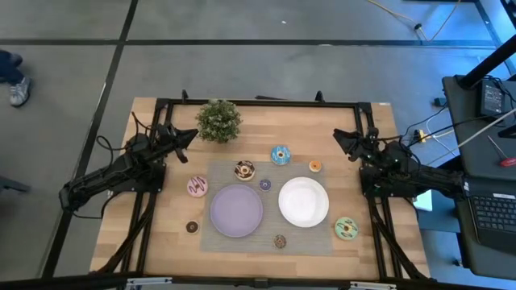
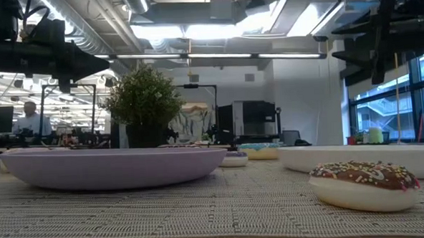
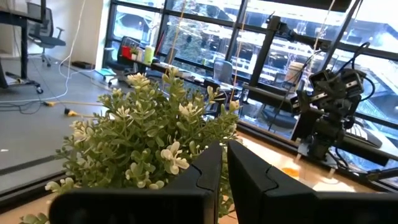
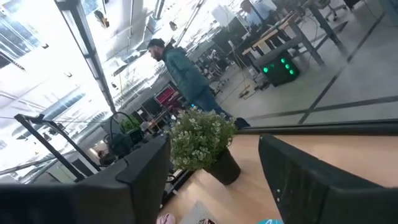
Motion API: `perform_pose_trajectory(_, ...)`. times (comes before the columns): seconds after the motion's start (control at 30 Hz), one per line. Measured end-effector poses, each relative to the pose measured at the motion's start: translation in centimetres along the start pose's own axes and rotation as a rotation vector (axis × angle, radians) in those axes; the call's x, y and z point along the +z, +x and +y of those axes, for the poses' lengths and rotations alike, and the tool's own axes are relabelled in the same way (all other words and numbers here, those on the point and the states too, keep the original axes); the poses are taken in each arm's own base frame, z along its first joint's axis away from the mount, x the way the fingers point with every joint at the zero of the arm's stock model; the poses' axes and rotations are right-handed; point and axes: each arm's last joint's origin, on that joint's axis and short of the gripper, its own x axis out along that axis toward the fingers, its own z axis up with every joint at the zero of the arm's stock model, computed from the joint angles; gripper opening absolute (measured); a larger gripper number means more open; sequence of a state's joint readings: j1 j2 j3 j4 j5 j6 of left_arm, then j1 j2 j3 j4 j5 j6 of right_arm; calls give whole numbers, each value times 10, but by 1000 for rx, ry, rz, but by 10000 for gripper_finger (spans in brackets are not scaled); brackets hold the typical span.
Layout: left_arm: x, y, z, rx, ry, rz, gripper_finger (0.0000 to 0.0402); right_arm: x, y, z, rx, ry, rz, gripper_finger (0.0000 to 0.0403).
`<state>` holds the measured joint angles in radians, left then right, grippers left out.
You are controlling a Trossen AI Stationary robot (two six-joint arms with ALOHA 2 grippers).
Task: Pick & Place donuts
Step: Put the small orange donut on the white plate
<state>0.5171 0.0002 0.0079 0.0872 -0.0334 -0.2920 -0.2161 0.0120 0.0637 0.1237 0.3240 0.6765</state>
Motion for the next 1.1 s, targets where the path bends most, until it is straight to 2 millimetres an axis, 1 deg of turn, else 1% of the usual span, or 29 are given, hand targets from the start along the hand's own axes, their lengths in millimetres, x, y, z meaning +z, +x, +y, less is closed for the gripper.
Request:
perform_pose_trajectory(0.1, 0, 0, 0, 5, -2, -2, 27, 4, 1, 4, -14, -15, 18, 233)
perform_pose_trajectory(0.17, 0, 0, 0, 8, -2, -2, 29, 13, 4, 12, -21, -41, 28, 225)
perform_pose_trajectory(0.27, 0, 0, 1, 20, -5, -6, 34, 26, 9, 25, -74, -79, 100, 211)
perform_pose_trajectory(0.43, 1, 0, 2, 85, -37, -27, 60, 48, 26, 50, -218, -113, 302, 191)
perform_pose_trajectory(0.53, 1, 0, 2, 78, -38, -25, 86, 54, 40, 62, -320, -131, 449, 181)
perform_pose_trajectory(0.63, 1, 0, 2, 75, -52, -24, 114, 56, 54, 70, -440, -137, 581, 172)
perform_pose_trajectory(0.73, 1, 0, 2, 75, -86, -26, 134, 52, 64, 72, -577, -125, 713, 165)
perform_pose_trajectory(0.83, 1, 0, 2, 74, -118, -27, 146, 42, 72, 69, -719, -76, 834, 158)
perform_pose_trajectory(0.93, 1, 0, 2, 73, -155, -28, 152, 25, 79, 60, -802, -53, 944, 157)
perform_pose_trajectory(1.1, 1, 0, 2, 74, -161, -29, 150, -1, 92, 45, -888, -85, 1067, 156)
